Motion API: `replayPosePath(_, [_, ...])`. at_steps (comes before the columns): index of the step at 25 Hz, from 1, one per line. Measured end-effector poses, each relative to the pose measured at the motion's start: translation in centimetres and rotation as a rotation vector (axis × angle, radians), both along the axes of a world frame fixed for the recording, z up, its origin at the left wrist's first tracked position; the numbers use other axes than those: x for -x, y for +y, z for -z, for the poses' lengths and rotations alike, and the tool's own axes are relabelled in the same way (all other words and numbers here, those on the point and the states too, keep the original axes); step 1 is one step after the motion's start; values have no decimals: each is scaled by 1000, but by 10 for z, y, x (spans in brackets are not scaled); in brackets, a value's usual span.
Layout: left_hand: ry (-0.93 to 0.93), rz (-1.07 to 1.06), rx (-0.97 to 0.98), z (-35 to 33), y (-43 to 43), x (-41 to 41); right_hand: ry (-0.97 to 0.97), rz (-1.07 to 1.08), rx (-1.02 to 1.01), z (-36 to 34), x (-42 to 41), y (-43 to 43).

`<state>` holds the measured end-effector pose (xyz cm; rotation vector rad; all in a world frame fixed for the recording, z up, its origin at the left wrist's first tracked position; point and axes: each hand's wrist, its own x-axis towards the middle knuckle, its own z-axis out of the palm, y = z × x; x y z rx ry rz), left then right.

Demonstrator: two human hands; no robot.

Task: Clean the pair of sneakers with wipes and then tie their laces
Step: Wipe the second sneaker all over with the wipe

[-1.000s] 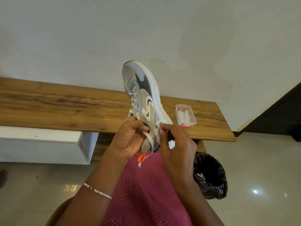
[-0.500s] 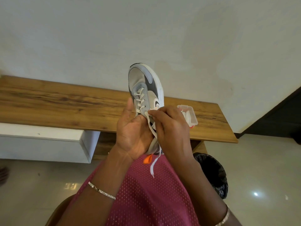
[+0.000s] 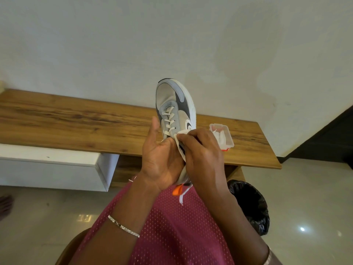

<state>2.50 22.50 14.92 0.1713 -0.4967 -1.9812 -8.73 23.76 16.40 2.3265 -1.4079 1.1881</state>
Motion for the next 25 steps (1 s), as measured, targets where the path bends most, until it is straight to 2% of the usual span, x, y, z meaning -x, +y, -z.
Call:
replayPosePath(3, [-4, -4, -5, 0, -1, -3, 34, 1, -20, 0, -1, 2])
replayPosePath(9, [-73, 8, 42, 0, -5, -1, -20, 54, -22, 19, 9, 32])
replayPosePath(13, [-29, 47, 33, -1, -1, 3, -113, 61, -13, 6, 5, 17])
replayPosePath(17, [-10, 42, 24, -3, 4, 4, -62, 35, -23, -3, 3, 1])
replayPosePath(25, [-79, 46, 48, 1, -3, 2, -133, 50, 15, 31, 19, 36])
